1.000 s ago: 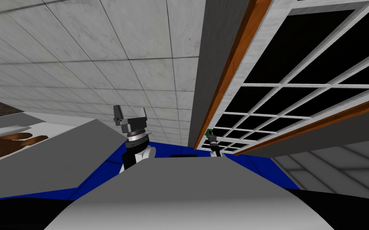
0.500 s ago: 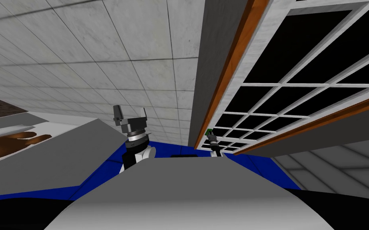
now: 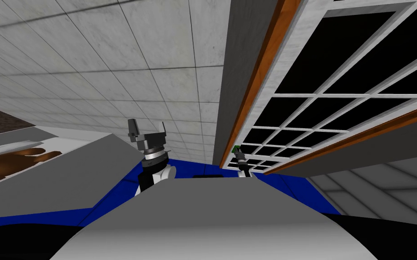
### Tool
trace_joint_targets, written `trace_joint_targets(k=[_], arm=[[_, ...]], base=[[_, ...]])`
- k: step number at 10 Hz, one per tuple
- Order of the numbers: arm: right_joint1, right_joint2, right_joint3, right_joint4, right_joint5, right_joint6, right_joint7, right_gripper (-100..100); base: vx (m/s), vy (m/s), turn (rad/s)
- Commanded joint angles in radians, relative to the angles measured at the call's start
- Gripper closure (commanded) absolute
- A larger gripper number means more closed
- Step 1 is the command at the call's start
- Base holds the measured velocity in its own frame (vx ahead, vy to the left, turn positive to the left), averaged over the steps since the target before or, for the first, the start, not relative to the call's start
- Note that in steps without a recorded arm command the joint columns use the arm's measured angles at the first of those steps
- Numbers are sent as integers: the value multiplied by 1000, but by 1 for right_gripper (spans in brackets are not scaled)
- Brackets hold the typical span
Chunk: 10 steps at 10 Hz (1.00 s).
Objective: Pull the door open
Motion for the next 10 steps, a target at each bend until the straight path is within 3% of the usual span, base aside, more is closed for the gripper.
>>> trace_joint_targets(k=[1,9,10], arm=[[4,7,23,-7,-15,3,-50,100],[11,-5,87,-23,-90,6,-254,100],[11,-5,87,-23,-90,6,-257,100]], base=[[-37,0,20],[-31,-2,13],[-18,-4,-1]])
